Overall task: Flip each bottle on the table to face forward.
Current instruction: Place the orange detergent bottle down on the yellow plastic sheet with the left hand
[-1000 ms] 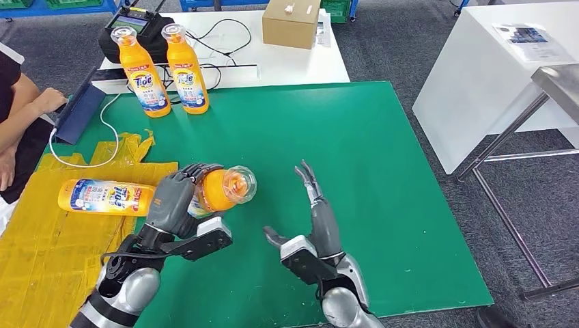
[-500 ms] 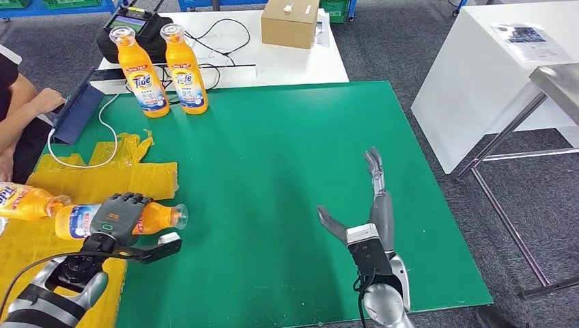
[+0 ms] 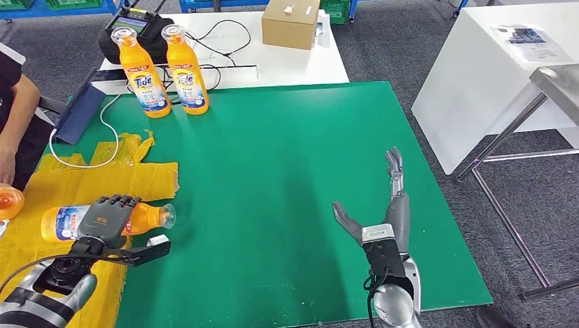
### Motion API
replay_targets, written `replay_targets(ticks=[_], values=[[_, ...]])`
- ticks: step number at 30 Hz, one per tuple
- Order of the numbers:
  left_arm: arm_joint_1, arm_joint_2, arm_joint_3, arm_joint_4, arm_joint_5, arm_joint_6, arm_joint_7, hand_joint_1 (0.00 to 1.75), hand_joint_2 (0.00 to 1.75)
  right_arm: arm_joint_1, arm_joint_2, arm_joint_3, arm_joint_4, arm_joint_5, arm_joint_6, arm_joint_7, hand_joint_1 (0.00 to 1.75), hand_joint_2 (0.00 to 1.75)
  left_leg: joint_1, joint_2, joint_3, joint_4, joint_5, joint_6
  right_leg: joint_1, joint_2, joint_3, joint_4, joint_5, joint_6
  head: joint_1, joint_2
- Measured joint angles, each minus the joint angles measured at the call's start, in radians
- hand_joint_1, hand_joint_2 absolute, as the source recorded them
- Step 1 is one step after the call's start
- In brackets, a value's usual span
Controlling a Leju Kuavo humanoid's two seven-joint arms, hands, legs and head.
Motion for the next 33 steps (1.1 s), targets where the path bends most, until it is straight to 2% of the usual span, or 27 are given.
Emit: replay_targets(ticks=[10,16,19,22,24,29,33], values=[[0.012,-0.055,-0.006,0.004,0.05,0.062,-0.026,0.0,1.75,-0.001,0.001,0.002,0.0,-0.006,0.011,0.003,0.0,1.75,0.0,-0.001,0.0,0.0,0.0,0.0,0.0,-0.001,0.001,0.0,0.0,0.0,0.0,0.0],[0.05,-0.093,-0.004,-0.042,0.111,0.117,-0.062,0.0,1.75,0.001,0.001,0.002,-0.012,-0.029,0.032,0.011,0.0,1.75,0.0,-0.001,0.0,0.0,0.0,0.0,0.0,-0.001,0.001,0.0,0.0,0.0,0.0,0.0],[0.086,-0.129,0.009,-0.113,0.117,0.24,-0.081,0.0,1.75,0.013,0.001,0.004,-0.029,-0.054,0.064,0.015,0.0,1.75,-0.001,-0.001,0.0,0.0,0.0,0.0,0.0,-0.001,0.0,0.0,0.0,0.0,0.0,0.0],[0.134,-0.193,0.043,-0.238,0.129,0.419,-0.103,0.0,1.75,0.037,0.003,0.011,-0.058,-0.106,0.119,0.015,0.0,1.75,-0.001,-0.001,-0.002,0.0,-0.001,0.0,-0.001,-0.001,0.0,0.0,0.0,0.001,0.0,0.0],[0.163,-0.24,0.064,-0.326,0.198,0.483,-0.141,0.0,1.75,0.054,0.004,0.023,-0.078,-0.139,0.149,0.012,0.0,1.75,-0.001,-0.001,-0.002,0.0,-0.002,0.0,-0.001,-0.001,0.0,0.0,-0.001,0.001,0.0,0.0],[0.215,-0.305,0.091,-0.464,0.387,0.463,-0.228,0.0,1.75,0.078,0.004,0.051,-0.11,-0.173,0.177,0.001,0.0,1.75,-0.001,-0.001,-0.001,0.0,-0.003,-0.001,0.0,-0.001,-0.001,0.0,-0.001,0.0,0.0,0.0],[0.256,-0.338,0.109,-0.506,0.654,0.312,-0.339,0.0,1.75,0.083,0.002,0.062,-0.123,-0.224,0.214,-0.004,0.0,1.75,0.0,-0.001,-0.001,0.0,-0.003,-0.001,0.0,-0.001,-0.001,0.0,-0.001,0.0,0.0,0.0]])
